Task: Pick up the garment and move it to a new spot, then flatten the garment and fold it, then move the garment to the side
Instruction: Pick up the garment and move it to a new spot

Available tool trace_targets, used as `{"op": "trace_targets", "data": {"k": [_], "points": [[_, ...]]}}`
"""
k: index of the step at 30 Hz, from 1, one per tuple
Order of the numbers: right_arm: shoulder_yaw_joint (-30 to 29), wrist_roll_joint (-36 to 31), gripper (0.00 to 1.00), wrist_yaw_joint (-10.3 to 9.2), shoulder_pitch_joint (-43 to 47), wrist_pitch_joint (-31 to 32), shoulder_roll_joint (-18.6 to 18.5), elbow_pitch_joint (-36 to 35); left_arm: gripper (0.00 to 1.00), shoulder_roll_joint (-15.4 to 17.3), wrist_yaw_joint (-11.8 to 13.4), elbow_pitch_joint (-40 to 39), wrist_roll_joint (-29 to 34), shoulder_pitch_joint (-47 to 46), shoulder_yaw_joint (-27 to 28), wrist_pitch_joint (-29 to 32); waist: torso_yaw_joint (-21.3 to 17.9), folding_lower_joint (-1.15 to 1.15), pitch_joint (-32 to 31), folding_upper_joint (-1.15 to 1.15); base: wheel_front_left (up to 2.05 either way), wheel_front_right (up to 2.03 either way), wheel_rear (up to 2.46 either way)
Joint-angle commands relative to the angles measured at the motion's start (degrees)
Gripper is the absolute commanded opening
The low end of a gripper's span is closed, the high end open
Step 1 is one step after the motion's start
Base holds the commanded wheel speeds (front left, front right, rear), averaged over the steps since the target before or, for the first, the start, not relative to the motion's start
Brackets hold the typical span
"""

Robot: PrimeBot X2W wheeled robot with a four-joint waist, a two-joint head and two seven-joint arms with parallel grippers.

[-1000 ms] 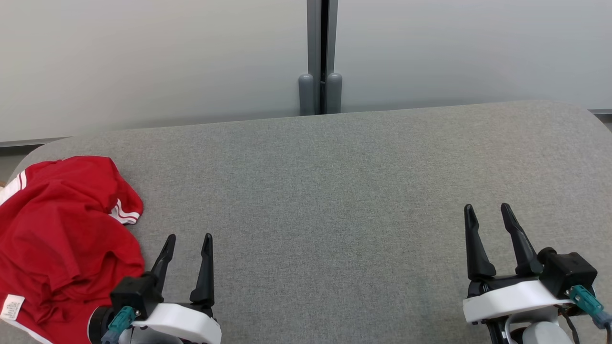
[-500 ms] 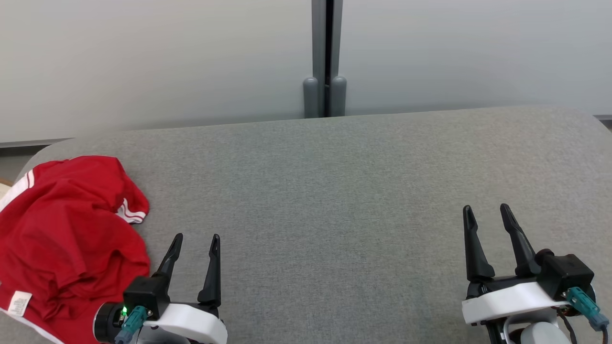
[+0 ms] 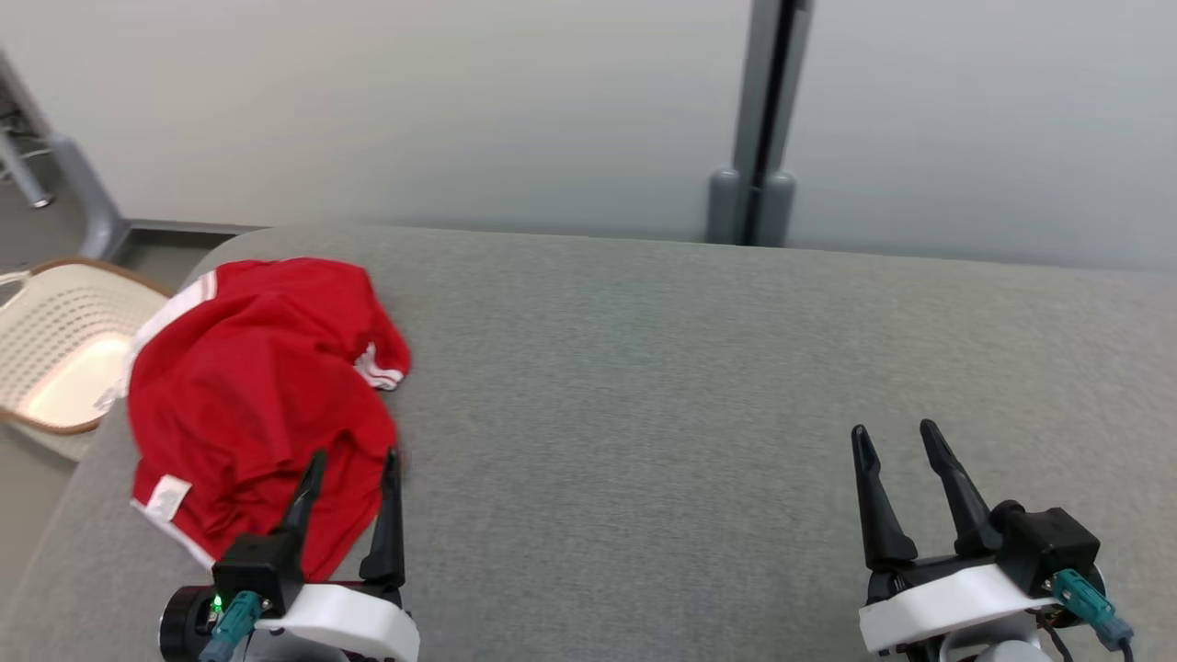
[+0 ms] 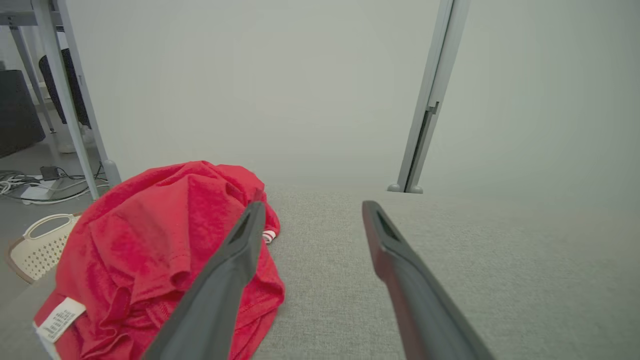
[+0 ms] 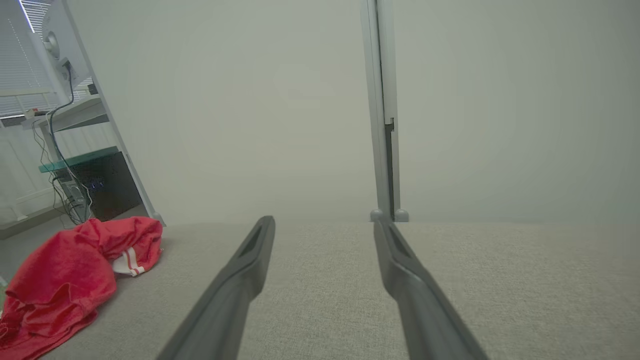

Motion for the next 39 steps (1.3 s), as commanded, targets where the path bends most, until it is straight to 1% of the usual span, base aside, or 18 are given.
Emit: {"op": "trace_targets", "data": {"k": [1, 5, 6, 10, 15, 19, 21, 24, 28, 29, 34, 39], "points": [[0.5, 0.5, 1.00, 0.00, 0.3, -0.3, -0.2, 0.2, 1.00, 0.2, 0.3, -0.2, 0.4, 0.6, 0.8, 0.0, 3.3, 0.00, -0.7, 0.00, 0.00, 0.00, 0.00], [1.7, 1.1, 1.00, 0.00, 0.3, -0.2, -0.2, 0.6, 1.00, 0.2, -0.1, -0.4, 1.0, 1.2, 2.5, 0.0, 6.8, 0.00, -1.3, 0.00, 0.00, 0.00, 0.00], [2.4, 1.4, 1.00, 0.00, 0.4, -0.2, -0.2, 0.8, 1.00, 0.2, -0.3, -0.6, 1.4, 1.5, 3.2, 0.0, 8.4, 0.00, -1.5, 0.00, 0.00, 0.00, 0.00], [3.0, 1.8, 1.00, 0.00, 0.8, -0.2, -0.2, 1.2, 1.00, 0.2, -0.7, -0.5, 1.7, 1.9, 4.3, 0.0, 11.5, 0.00, -1.8, 0.00, 0.00, 0.00, 0.00], [4.0, 2.7, 1.00, 0.00, 1.1, -0.2, -0.2, 1.6, 1.00, 0.2, -1.3, -0.2, 1.9, 2.0, 4.4, 0.0, 14.6, 0.00, -2.0, 0.00, 0.00, 0.00, 0.00], [5.2, 3.4, 1.00, 0.00, 0.8, -0.2, -0.2, 1.8, 1.00, 0.2, -1.3, -0.3, 2.0, 2.2, 4.6, 0.0, 15.9, 0.00, -2.0, 0.00, 0.00, 0.00, 0.00], [5.4, 3.5, 1.00, 0.00, 0.6, -0.2, -0.2, 1.8, 1.00, 0.2, -2.3, 0.0, -0.4, 2.5, 4.7, 0.0, 16.1, 0.00, -1.9, 0.00, 0.00, 0.00, 0.00], [5.7, 3.7, 1.00, 0.00, 0.4, -0.2, -0.2, 1.9, 1.00, 0.2, -4.2, 0.6, -0.4, 2.5, 4.0, 0.0, 16.1, 0.00, -1.8, 0.00, 0.00, 0.00, 0.00], [5.1, 3.2, 1.00, 0.00, 0.2, -0.2, -0.2, 2.0, 1.00, 0.2, -4.3, 0.6, -1.0, 1.5, 5.0, 0.0, 15.5, 0.00, -1.0, 0.00, 0.00, 0.00, 0.00], [4.9, 3.0, 1.00, 0.00, 0.1, -0.2, -0.2, 2.0, 1.00, 0.2, -4.3, 0.6, -0.1, 1.2, 5.3, 0.0, 15.2, 0.00, -0.6, 0.00, 0.00, 0.00, 0.00], [3.7, 2.1, 1.00, 0.00, -1.3, -0.2, -0.2, 1.5, 1.00, 0.2, -5.3, 1.4, -0.7, -0.8, 8.2, 0.0, 12.9, 0.00, 2.2, 0.00, 0.00, 0.00, 0.00], [2.1, 0.9, 1.00, 0.00, -2.9, -0.2, -0.2, 1.6, 1.00, 2.1, -6.6, 2.8, 0.6, -5.3, 10.0, 0.0, 10.4, 0.00, 5.8, 0.00, 0.00, 0.00, 0.00]]}}
